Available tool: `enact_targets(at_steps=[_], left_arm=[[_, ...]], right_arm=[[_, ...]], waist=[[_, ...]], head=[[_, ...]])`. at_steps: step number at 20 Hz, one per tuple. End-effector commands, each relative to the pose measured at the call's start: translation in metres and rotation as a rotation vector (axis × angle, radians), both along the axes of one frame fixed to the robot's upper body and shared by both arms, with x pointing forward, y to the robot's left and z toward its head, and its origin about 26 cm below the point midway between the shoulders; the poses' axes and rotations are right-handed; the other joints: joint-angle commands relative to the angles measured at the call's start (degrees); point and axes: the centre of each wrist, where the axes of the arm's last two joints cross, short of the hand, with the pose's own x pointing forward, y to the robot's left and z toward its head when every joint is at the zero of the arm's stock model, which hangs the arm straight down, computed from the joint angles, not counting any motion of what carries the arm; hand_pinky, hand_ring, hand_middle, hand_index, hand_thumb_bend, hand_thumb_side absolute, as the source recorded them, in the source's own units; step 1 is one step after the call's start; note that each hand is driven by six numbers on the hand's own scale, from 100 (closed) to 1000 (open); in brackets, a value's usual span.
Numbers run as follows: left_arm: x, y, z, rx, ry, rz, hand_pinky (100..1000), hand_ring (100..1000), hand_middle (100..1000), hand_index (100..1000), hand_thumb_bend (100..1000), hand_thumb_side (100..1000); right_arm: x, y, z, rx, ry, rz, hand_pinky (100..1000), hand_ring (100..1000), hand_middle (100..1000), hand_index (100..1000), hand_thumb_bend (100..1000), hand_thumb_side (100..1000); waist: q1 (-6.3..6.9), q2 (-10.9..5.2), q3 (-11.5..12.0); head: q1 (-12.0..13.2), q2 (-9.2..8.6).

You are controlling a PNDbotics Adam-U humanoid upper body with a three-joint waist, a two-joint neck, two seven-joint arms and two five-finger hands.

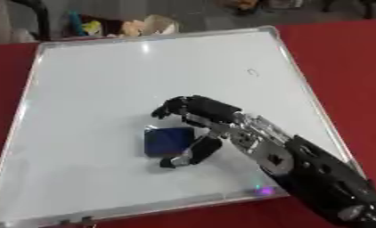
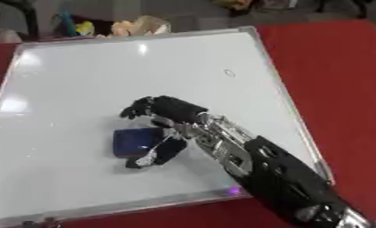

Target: Wipe the whiteboard clean with a brush.

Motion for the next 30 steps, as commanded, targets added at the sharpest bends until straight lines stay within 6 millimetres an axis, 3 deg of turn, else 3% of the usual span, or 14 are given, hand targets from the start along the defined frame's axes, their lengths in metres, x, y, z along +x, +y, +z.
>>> enact_targets(at_steps=[1,10,15,30], left_arm=[[0.001,-0.001,0.008,0.008,-0.024,-0.01,417,581,514,645,312,915],[0.001,-0.001,0.008,0.007,-0.024,-0.01,417,581,514,645,310,917],[0.001,-0.001,0.008,0.007,-0.024,-0.011,417,581,514,645,310,917],[0.001,-0.001,0.008,0.007,-0.025,-0.012,419,581,515,645,307,918]], right_arm=[[0.006,-0.007,-0.001,-0.019,-0.005,-0.033,549,787,722,898,534,520],[0.008,-0.008,-0.007,-0.013,-0.003,-0.035,523,754,678,895,466,503],[0.008,-0.008,-0.008,-0.008,-0.006,-0.032,492,703,590,891,433,486],[0.008,-0.005,-0.017,-0.028,0.014,-0.024,469,662,545,883,408,472]], waist=[[0.14,-0.57,0.2],[0.16,-0.35,0.3],[0.18,-0.35,0.2],[0.24,-0.27,0.0]], head=[[-0.2,0.1],[-0.3,0.23],[-0.3,0.36],[-0.2,0.63]])
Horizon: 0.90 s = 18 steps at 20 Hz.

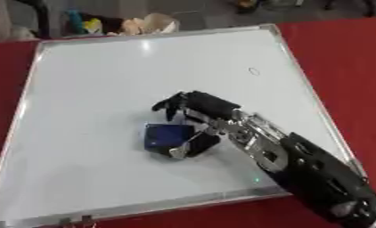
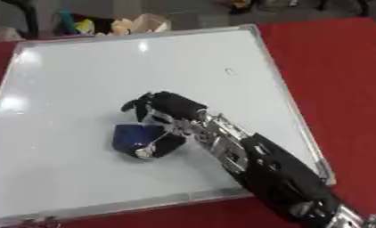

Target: Wipe the whiteboard clean with a brush.

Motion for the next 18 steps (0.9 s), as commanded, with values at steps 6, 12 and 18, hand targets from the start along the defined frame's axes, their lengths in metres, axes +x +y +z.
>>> enact_targets(at_steps=[6,12,18], left_arm=[[0.0008,-0.0011,0.0083,0.007,-0.025,-0.011,419,582,515,645,304,919],[0.0009,-0.0013,0.0085,0.007,-0.026,-0.012,419,582,515,645,304,919],[0.0009,-0.0013,0.0085,0.008,-0.026,-0.012,420,582,516,645,303,919]], right_arm=[[0.0023,-0.0068,-0.0168,-0.047,0.046,-0.025,445,644,532,877,360,450],[0.0023,-0.0067,-0.0169,-0.044,0.05,-0.024,438,638,524,874,321,430],[0.002,-0.0069,-0.0162,-0.041,0.051,-0.027,430,630,512,869,287,406]], waist=[[0.11,-0.43,-0.1],[0.13,-0.46,-0.1],[0.16,-0.55,-0.2]], head=[[0.0,0.49],[0.0,0.45],[-0.1,0.43]])
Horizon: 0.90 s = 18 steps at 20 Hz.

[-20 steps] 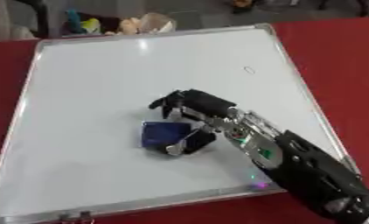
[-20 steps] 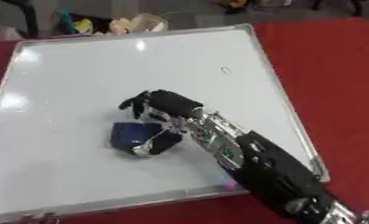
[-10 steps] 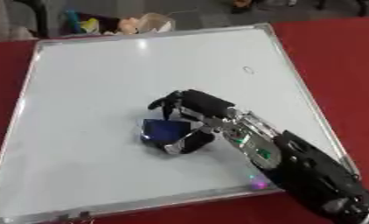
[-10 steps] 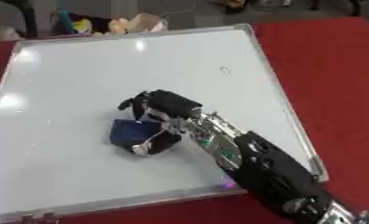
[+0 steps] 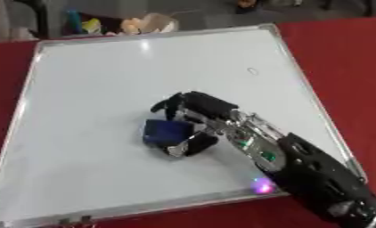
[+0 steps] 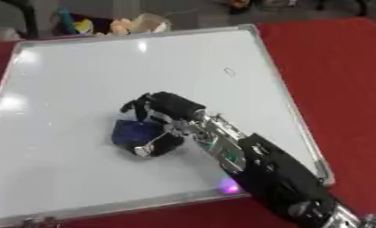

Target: Wipe the whiteboard clean with a brush.

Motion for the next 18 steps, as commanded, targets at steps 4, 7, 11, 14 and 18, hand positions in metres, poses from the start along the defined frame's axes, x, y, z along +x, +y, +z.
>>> enact_targets(at_steps=[4,7,11,14,18], left_arm=[[0.0,-0.001,0.007,0.007,-0.023,-0.009,420,582,516,645,301,919],[0.0,-0.001,0.007,0.007,-0.022,-0.009,420,583,516,645,301,919],[0.0,-0.001,0.006,0.007,-0.021,-0.01,420,583,516,645,301,919],[0.0,-0.001,0.006,0.007,-0.02,-0.01,420,583,516,645,301,919],[0.0,0.0,0.005,0.007,-0.018,-0.008,420,583,516,645,301,919]], right_arm=[[0.001,-0.009,-0.015,-0.037,0.05,-0.03,426,626,507,867,271,399],[0.001,-0.009,-0.013,-0.033,0.045,-0.035,424,624,504,865,261,395],[0.001,-0.011,-0.011,-0.024,0.035,-0.044,420,621,500,864,259,394],[0.0,-0.013,-0.008,-0.016,0.025,-0.053,417,619,498,863,241,379],[0.0,-0.016,-0.004,-0.007,0.013,-0.07,417,619,497,863,224,366]], waist=[[0.16,-0.61,-0.1],[0.19,-0.67,-0.2],[0.22,-0.76,-0.2],[0.26,-0.83,-0.4],[0.26,-0.99,-0.6]], head=[[-0.1,0.43],[-0.2,0.42],[-0.3,0.35],[-0.4,0.32],[-0.5,0.27]])
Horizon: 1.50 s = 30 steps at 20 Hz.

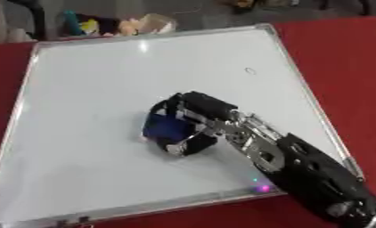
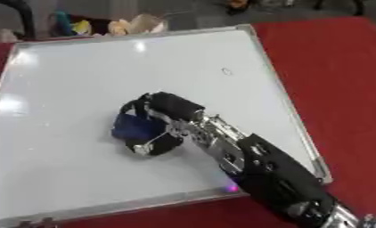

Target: Wipe the whiteboard clean with a brush.

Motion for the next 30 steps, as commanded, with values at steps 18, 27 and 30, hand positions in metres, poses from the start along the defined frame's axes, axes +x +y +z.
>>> enact_targets(at_steps=[18,27,30], left_arm=[[-0.001,0.003,0.003,0.007,-0.013,0.004,422,584,517,645,303,919],[-0.002,0.004,0.003,0.01,-0.012,0.009,422,584,517,645,303,919],[-0.002,0.005,0.004,0.011,-0.013,0.012,422,584,517,646,304,918]], right_arm=[[0.0,-0.048,0.014,-0.002,-0.034,-0.181,435,630,508,868,248,389],[-0.001,-0.084,0.033,0.031,-0.1,-0.323,443,635,511,870,258,395],[-0.002,-0.097,0.041,0.047,-0.126,-0.375,442,634,510,869,255,395]], waist=[[-0.4,-1.71,-0.9],[-0.8,-1.9,-1.0],[-0.95,-1.96,-0.9]], head=[[-0.9,-0.43],[-2.4,-1.77],[-3.2,-2.25]])
